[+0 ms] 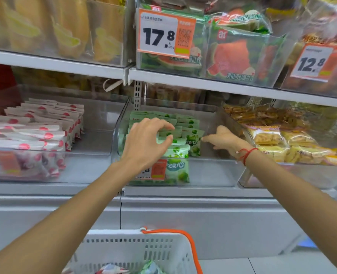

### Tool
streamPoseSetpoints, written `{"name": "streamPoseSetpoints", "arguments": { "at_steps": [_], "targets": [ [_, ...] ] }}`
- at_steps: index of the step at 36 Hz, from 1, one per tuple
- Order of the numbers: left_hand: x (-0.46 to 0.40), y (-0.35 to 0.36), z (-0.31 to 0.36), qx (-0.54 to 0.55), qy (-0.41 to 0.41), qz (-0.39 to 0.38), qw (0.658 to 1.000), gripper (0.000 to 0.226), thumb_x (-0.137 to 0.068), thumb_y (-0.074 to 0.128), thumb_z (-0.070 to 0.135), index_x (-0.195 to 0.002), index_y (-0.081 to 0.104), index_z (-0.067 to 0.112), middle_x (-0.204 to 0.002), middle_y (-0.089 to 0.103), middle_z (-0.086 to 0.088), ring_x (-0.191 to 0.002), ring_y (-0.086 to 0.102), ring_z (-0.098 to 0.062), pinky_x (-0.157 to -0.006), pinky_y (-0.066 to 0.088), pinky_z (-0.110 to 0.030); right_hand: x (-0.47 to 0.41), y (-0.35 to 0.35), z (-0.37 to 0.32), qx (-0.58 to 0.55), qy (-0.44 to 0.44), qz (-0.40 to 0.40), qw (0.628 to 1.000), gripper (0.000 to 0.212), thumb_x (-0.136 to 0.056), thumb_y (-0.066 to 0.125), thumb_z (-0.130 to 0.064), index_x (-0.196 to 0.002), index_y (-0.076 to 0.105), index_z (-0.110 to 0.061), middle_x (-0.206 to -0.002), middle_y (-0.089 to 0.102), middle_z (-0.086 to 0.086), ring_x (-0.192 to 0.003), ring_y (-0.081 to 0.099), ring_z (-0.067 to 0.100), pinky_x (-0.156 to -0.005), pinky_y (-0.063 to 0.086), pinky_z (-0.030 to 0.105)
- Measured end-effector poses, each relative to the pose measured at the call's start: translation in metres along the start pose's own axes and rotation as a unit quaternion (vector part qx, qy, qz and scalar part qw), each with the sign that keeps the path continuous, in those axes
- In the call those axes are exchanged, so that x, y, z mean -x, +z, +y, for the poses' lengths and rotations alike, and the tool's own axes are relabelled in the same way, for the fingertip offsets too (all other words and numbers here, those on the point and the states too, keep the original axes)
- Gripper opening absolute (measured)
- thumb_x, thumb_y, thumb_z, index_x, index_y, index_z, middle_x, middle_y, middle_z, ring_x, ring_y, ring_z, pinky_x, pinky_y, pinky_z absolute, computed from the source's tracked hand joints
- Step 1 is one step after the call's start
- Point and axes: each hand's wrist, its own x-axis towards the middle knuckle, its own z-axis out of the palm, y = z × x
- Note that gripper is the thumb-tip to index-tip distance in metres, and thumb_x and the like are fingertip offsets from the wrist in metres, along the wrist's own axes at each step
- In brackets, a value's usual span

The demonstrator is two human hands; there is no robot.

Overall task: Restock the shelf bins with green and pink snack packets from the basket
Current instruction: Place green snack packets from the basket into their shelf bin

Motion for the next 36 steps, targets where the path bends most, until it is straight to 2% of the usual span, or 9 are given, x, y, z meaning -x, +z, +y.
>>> {"name": "streamPoseSetpoints", "arguments": {
  "at_steps": [5, 10, 14, 18, 20, 22, 28, 32, 36],
  "targets": [
    [0.060, -0.022, 0.004, 0.084, -0.054, 0.052, 0.994, 0.011, -0.086, 0.066, 0.026, -0.091, 0.066, 0.036, -0.092, 0.063, 0.022, -0.091, 0.056, -0.004, -0.077, 0.043, -0.026, 0.074, 0.007, -0.004, -0.029, -0.221, 0.120, 0.968, 0.025, -0.083, 0.071, -0.019, -0.105, 0.060, -0.014, -0.089, 0.056, 0.002, -0.066, 0.047, 0.002, -0.065, 0.037, 0.018],
    [0.126, -0.011, -0.016, 0.122, -0.146, 0.014, 0.982, 0.011, -0.083, 0.068, 0.031, -0.079, 0.063, 0.040, -0.081, 0.064, 0.025, -0.079, 0.059, 0.002, -0.065, 0.042, -0.022, 0.129, 0.052, 0.006, -0.029, -0.254, -0.026, 0.966, 0.021, -0.078, 0.076, -0.017, -0.075, 0.057, -0.027, -0.062, 0.056, -0.007, -0.050, 0.048, -0.001, -0.055, 0.037, 0.015],
    [0.172, 0.014, -0.045, 0.087, -0.230, -0.131, 0.960, 0.013, -0.087, 0.064, 0.030, -0.083, 0.062, 0.042, -0.081, 0.062, 0.026, -0.078, 0.059, 0.003, -0.070, 0.047, -0.026, 0.144, 0.106, 0.037, 0.073, -0.205, -0.193, 0.957, 0.016, -0.079, 0.073, -0.019, -0.074, 0.060, -0.028, -0.067, 0.060, -0.006, -0.056, 0.051, 0.000, -0.060, 0.042, 0.018],
    [0.224, 0.052, -0.079, 0.012, -0.266, -0.359, 0.895, 0.021, -0.093, 0.055, 0.035, -0.114, 0.060, 0.035, -0.117, 0.060, 0.018, -0.104, 0.057, -0.005, -0.087, 0.048, -0.027, 0.149, 0.165, 0.082, 0.199, -0.141, -0.362, 0.900, 0.019, -0.087, 0.066, -0.020, -0.104, 0.066, -0.013, -0.089, 0.063, 0.005, -0.066, 0.056, 0.009, -0.072, 0.047, 0.025],
    [0.250, 0.072, -0.092, -0.018, -0.266, -0.445, 0.855, 0.036, -0.096, 0.052, 0.032, -0.131, 0.053, 0.027, -0.135, 0.053, 0.007, -0.118, 0.053, -0.013, -0.097, 0.043, -0.030, 0.151, 0.199, 0.107, 0.251, -0.111, -0.400, 0.874, 0.034, -0.090, 0.061, -0.020, -0.122, 0.058, -0.010, -0.108, 0.060, 0.007, -0.093, 0.062, 0.020, -0.080, 0.046, 0.027],
    [0.273, 0.087, -0.103, -0.033, -0.263, -0.496, 0.827, 0.045, -0.096, 0.051, 0.032, -0.140, 0.046, 0.024, -0.139, 0.052, 0.001, -0.122, 0.052, -0.019, -0.101, 0.042, -0.033, 0.156, 0.231, 0.129, 0.282, -0.101, -0.412, 0.861, 0.045, -0.093, 0.058, -0.020, -0.135, 0.046, -0.008, -0.135, 0.049, 0.011, -0.122, 0.049, 0.028, -0.096, 0.041, 0.034],
    [0.324, 0.111, -0.118, -0.119, -0.254, -0.524, 0.804, 0.053, -0.089, 0.062, 0.037, -0.138, 0.046, 0.024, -0.138, 0.052, -0.003, -0.127, 0.046, -0.021, -0.106, 0.039, -0.038, 0.175, 0.289, 0.177, 0.362, -0.049, -0.442, 0.819, 0.052, -0.092, 0.053, -0.016, -0.140, 0.036, -0.004, -0.139, 0.044, 0.016, -0.121, 0.050, 0.031, -0.098, 0.045, 0.040],
    [0.331, 0.116, -0.119, -0.156, -0.246, -0.467, 0.835, 0.046, -0.086, 0.068, 0.029, -0.129, 0.053, 0.030, -0.116, 0.065, 0.006, -0.111, 0.057, -0.013, -0.096, 0.042, -0.027, 0.178, 0.305, 0.183, 0.339, -0.139, -0.375, 0.851, 0.056, -0.089, 0.047, -0.008, -0.143, 0.035, -0.012, -0.141, 0.043, 0.013, -0.129, 0.039, 0.031, -0.105, 0.037, 0.043],
    [0.334, 0.111, -0.121, -0.069, -0.251, -0.446, 0.856, 0.035, -0.091, 0.061, 0.029, -0.124, 0.051, 0.032, -0.109, 0.065, 0.010, -0.102, 0.060, -0.010, -0.083, 0.046, -0.026, 0.179, 0.325, 0.175, 0.203, -0.066, -0.464, 0.860, 0.059, -0.088, 0.053, -0.011, -0.144, 0.036, -0.015, -0.138, 0.048, 0.012, -0.110, 0.053, 0.025, -0.084, 0.047, 0.031]
  ]
}}
